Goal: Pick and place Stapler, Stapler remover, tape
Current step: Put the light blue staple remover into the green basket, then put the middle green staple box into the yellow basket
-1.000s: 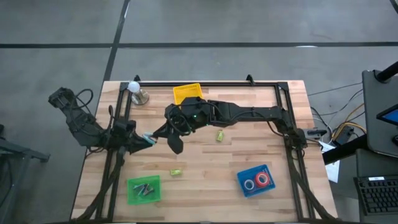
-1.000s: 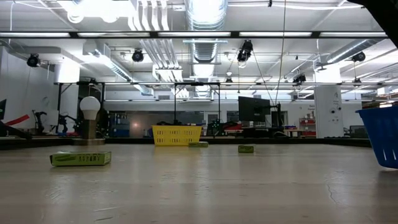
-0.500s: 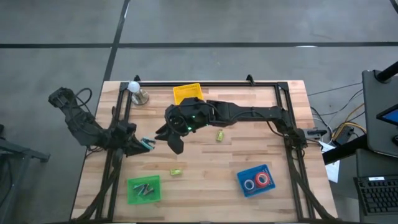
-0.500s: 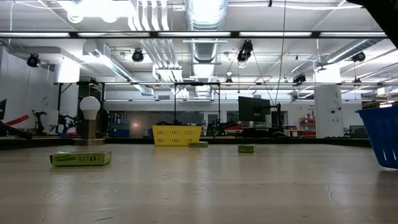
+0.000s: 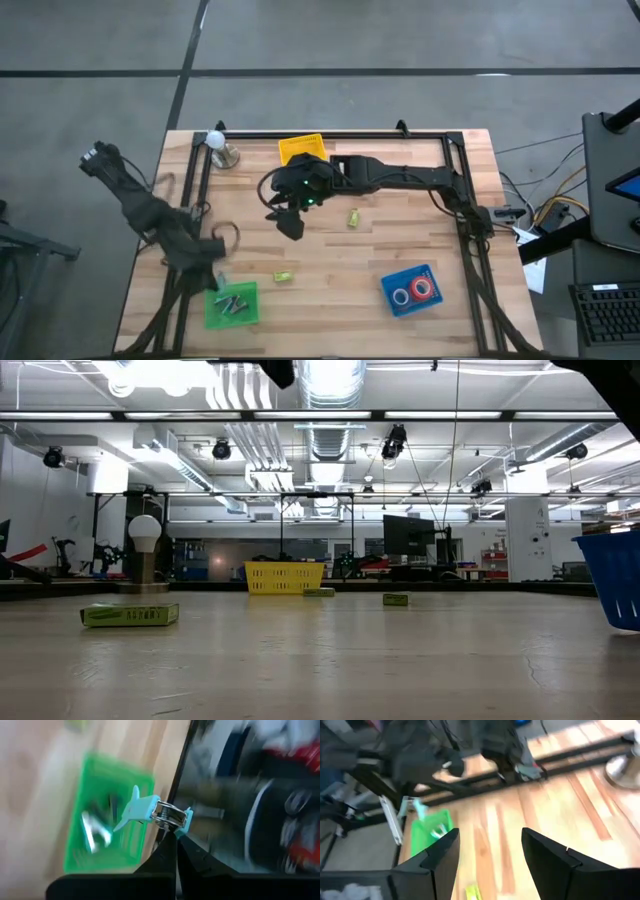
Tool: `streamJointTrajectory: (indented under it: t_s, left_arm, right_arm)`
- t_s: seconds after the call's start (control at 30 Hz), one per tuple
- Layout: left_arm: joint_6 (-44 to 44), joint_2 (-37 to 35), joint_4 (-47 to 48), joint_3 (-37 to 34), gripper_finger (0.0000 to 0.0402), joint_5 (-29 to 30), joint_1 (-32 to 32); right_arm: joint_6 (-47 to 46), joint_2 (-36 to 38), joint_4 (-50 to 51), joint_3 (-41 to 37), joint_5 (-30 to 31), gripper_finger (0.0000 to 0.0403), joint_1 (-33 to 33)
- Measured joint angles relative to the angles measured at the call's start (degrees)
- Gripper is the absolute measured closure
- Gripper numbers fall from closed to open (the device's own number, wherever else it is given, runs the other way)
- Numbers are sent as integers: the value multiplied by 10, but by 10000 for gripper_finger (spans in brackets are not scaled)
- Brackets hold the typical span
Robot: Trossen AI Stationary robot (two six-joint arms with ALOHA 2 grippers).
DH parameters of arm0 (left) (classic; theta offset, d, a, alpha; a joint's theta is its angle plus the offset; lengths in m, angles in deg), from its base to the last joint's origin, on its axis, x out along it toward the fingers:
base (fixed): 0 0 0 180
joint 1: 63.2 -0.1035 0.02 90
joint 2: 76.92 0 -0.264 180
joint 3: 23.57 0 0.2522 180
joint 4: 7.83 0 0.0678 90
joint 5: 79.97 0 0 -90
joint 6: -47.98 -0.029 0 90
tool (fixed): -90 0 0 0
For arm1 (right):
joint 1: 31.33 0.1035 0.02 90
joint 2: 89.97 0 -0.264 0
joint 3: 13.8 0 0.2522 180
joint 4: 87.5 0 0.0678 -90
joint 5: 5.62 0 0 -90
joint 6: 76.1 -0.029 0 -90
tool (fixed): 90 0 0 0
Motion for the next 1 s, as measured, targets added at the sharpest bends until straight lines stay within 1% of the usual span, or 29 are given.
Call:
streamJointTrajectory:
  t_s: [0.13, 0.2, 0.37, 0.57, 0.73, 0.83, 1.0]
  left_arm:
    - [-4, 65, -26, -34, 399, -90, 0]
    - [-20, 91, -31, -45, 395, -115, 0]
    - [-40, 142, -42, -75, 385, -130, -6]
    - [-60, 183, -138, -116, 379, -175, -14]
    - [-39, 201, -151, -127, 369, -184, -30]
    - [-32, 198, -155, -129, 346, -184, -38]
    - [-18, 173, -154, -118, 287, -187, -55]
  right_arm:
    - [0, 0, 28, -8, 5, 193, -7]
    - [1, 0, 47, -8, 12, 193, -8]
    - [8, 0, 75, -15, 15, 193, -9]
    - [7, 0, 113, -21, 14, 193, -9]
    - [15, 1, 139, -22, 14, 193, -8]
    - [25, 1, 146, -23, 15, 193, -8]
    - [38, 2, 211, -37, 28, 193, -9]
